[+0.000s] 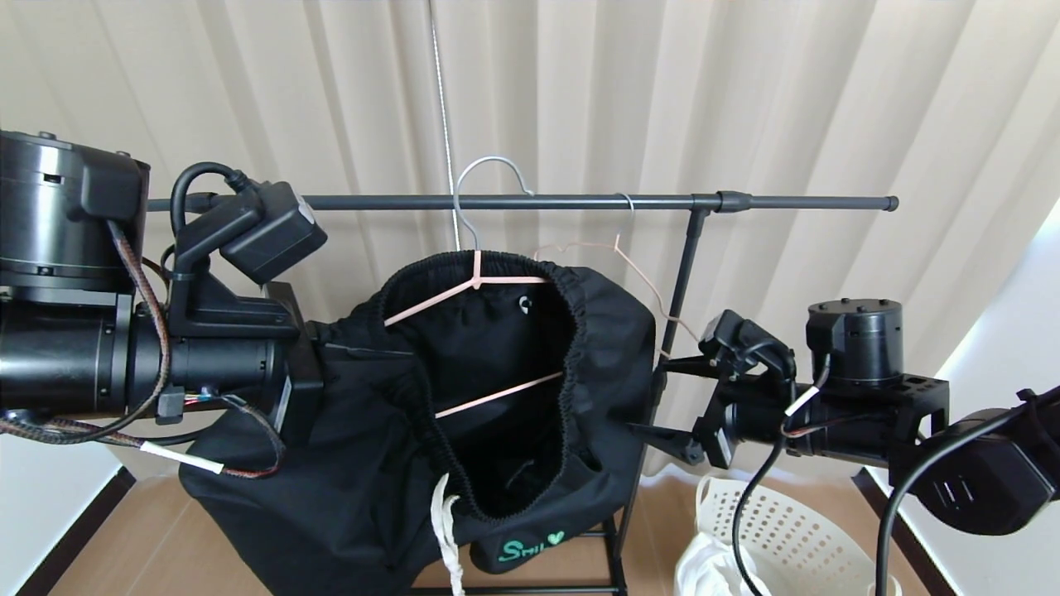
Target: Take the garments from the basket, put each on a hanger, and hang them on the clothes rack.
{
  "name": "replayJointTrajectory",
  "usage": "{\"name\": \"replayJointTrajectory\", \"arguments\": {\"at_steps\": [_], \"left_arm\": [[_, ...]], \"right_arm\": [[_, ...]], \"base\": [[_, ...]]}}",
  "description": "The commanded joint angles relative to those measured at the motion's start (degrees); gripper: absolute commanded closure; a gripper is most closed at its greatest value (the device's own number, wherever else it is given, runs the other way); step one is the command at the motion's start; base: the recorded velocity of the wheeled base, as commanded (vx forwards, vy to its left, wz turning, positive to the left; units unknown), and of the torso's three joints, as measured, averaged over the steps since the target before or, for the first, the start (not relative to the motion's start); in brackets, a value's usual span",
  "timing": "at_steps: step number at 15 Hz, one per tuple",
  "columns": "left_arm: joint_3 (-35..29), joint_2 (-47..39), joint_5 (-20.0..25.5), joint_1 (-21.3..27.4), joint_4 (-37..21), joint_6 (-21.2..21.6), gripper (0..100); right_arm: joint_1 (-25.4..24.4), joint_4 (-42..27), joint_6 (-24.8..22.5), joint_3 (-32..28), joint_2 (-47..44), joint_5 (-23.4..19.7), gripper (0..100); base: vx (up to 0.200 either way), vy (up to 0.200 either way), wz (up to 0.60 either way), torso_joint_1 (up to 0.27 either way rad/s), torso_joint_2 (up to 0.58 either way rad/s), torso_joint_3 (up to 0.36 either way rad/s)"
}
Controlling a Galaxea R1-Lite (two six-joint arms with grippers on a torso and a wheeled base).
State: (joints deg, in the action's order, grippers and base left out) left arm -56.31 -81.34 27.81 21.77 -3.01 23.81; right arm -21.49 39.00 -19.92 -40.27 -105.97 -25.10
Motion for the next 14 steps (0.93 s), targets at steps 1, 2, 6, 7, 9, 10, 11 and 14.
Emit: {"name": "replayJointTrajectory", "arguments": {"at_steps": [1, 2, 6, 7, 9, 10, 11, 14], "left_arm": [[0.1, 0.8, -0.1, 0.1, 0.0, 0.0, 100], [0.1, 1.0, -0.1, 0.2, 0.0, 0.0, 100], [0.7, 2.0, -0.2, 0.2, 0.0, 0.0, 100], [0.6, 2.0, -0.2, 0.2, 0.0, 0.0, 100], [0.9, 2.1, -0.2, 0.1, 0.0, -0.2, 100], [1.1, 2.1, -0.2, 0.1, 0.1, -0.3, 100], [1.4, 2.5, -0.2, 0.0, 0.0, -0.3, 100], [2.8, 3.5, -0.4, -0.2, 0.1, -0.2, 100]], "right_arm": [[-0.5, 0.0, 0.3, -1.2, -3.2, 0.1, 0], [-0.6, 0.0, 0.9, -1.7, -3.9, 0.1, 0], [-0.7, 3.5, 4.2, -1.7, -4.2, 0.0, 100], [-0.6, 4.8, 4.2, -1.7, -4.2, 0.0, 100], [-0.1, 5.1, 4.3, -1.7, -4.2, 0.0, 100], [0.7, 5.1, 4.3, -1.7, -3.8, 0.0, 100], [1.9, 5.1, 4.3, -1.8, -3.5, 0.0, 100], [4.6, 5.2, 4.6, -2.4, -2.2, -0.1, 100]], "base": [[0.0, 0.0, 0.0, 0.0, 0.0, 0.0], [0.0, 0.0, 0.0, 0.0, 0.0, 0.0], [0.0, 0.0, 0.0, 0.0, 0.0, 0.0], [0.0, 0.0, 0.0, 0.0, 0.0, 0.0], [0.0, 0.0, 0.0, 0.0, 0.0, 0.0], [0.0, 0.0, 0.0, 0.0, 0.0, 0.0], [0.0, 0.0, 0.0, 0.0, 0.0, 0.0], [0.0, 0.0, 0.0, 0.0, 0.0, 0.0]]}}
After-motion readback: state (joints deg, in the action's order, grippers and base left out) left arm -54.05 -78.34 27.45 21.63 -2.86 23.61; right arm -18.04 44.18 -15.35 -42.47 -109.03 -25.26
